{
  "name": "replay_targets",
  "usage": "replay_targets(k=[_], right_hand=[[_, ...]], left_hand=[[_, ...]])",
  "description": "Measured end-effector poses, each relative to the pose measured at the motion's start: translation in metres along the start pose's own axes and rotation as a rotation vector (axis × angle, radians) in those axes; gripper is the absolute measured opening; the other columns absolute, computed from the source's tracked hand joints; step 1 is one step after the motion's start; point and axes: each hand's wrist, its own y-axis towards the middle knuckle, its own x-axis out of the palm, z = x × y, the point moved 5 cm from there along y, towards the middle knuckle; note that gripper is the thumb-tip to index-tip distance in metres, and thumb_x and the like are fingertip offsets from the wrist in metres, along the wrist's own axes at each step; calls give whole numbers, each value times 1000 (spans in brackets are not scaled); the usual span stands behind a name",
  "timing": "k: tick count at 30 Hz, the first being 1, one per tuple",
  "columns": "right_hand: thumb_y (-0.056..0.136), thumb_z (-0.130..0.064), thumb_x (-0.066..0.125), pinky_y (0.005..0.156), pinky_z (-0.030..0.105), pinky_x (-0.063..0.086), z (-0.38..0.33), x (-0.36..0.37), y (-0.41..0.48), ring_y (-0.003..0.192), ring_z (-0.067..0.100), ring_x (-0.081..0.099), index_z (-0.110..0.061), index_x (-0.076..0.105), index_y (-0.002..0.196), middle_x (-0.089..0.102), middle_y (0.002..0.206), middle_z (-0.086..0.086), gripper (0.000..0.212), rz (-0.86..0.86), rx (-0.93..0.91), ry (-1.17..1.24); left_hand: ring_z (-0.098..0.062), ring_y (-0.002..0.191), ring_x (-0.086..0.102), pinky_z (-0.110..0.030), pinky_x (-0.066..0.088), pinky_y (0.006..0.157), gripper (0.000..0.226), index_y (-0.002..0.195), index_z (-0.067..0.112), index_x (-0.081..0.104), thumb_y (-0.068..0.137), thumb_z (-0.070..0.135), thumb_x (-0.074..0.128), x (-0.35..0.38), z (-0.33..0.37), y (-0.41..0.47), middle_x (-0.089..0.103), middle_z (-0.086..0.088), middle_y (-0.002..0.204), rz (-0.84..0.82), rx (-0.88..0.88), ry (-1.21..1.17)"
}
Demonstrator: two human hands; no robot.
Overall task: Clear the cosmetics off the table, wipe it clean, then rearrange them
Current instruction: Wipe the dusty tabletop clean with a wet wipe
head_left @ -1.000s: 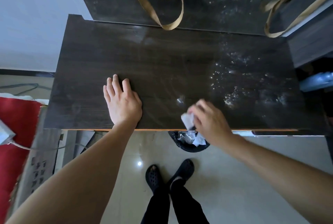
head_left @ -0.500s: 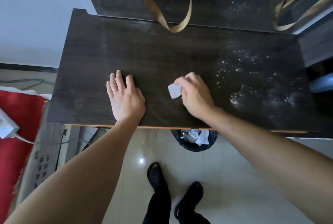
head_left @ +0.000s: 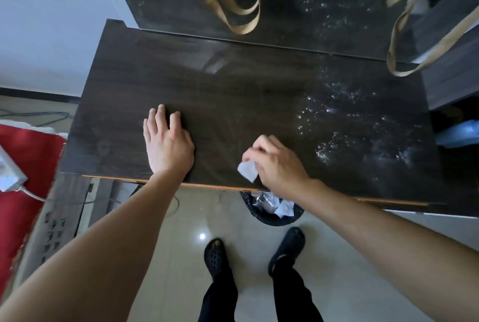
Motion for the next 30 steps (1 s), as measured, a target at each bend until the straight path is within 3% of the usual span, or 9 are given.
replay_targets(k=[2, 4, 9, 13, 16, 20, 23, 26, 30], right_hand=[[73, -11, 42, 50, 27, 43, -9, 0, -43, 83, 16, 47, -24, 65, 87, 50, 88, -2, 30, -67, -174, 31], [74, -8, 45, 53, 23, 43, 4, -11, -63, 81, 13, 47, -24, 66, 85, 51, 86, -3, 29, -108, -218, 105], [81, -14, 45, 68, 37, 50, 110, -87, 8, 83, 27, 59, -19, 68, 91, 57, 92, 5, 25, 161, 37, 143], [85, -5, 51, 73, 41, 50, 179, -138, 81, 92, 35, 56, -14, 67, 97, 57, 99, 15, 22, 250, 133, -53], [85, -4, 52, 73, 42, 49, 191, -141, 123, 96, 37, 54, -11, 68, 97, 58, 100, 16, 22, 268, 11, -159], [74, -2, 56, 52, 32, 41, 183, -109, 150, 84, 32, 59, -12, 67, 81, 60, 85, 8, 17, 225, -202, -312], [74, -3, 56, 55, 32, 45, 191, -95, 145, 81, 29, 61, -14, 66, 83, 63, 85, 3, 18, 192, -274, -355], [82, -6, 52, 62, 35, 47, 223, -108, 123, 89, 31, 60, -16, 67, 99, 66, 98, 4, 25, 174, -194, -317], [81, 3, 57, 67, 42, 50, 276, -134, 86, 91, 38, 57, -10, 71, 102, 63, 98, 15, 28, 106, -10, -340]], left_hand=[[-40, 139, 24, -49, 18, 115, 33, 123, 4, 53, 91, 10, 45, -2, 3, 0, 35, -22, 147, -14, -52, 2], [-39, 138, 26, -48, 21, 114, 33, 120, 5, 57, 90, 11, 46, -4, 16, -4, 38, -21, 145, -9, -98, -18], [-39, 133, 35, -49, 29, 110, 35, 112, 10, 62, 84, 17, 44, 5, 92, -33, 46, -18, 139, 39, -105, -118], [-39, 138, 29, -49, 20, 115, 43, 124, 9, 54, 89, 25, 35, 26, 122, -50, 38, -20, 146, 23, -181, -61], [-38, 141, 23, -49, 16, 117, 44, 131, 9, 49, 93, 23, 34, 33, 124, -52, 32, -21, 150, 22, -190, 7], [-37, 142, 22, -48, 17, 117, 45, 133, 10, 48, 93, 25, 32, 33, 124, -52, 31, -20, 151, 38, -199, 34], [-38, 141, 24, -49, 19, 116, 45, 132, 9, 49, 93, 25, 34, 31, 125, -51, 33, -20, 150, 54, -189, 45], [-38, 141, 25, -49, 19, 116, 43, 132, 8, 50, 93, 24, 36, 30, 126, -51, 33, -20, 149, 67, -190, 43], [-38, 141, 24, -49, 18, 117, 44, 132, 8, 49, 95, 26, 34, 28, 129, -52, 33, -21, 149, 74, -194, 41]])
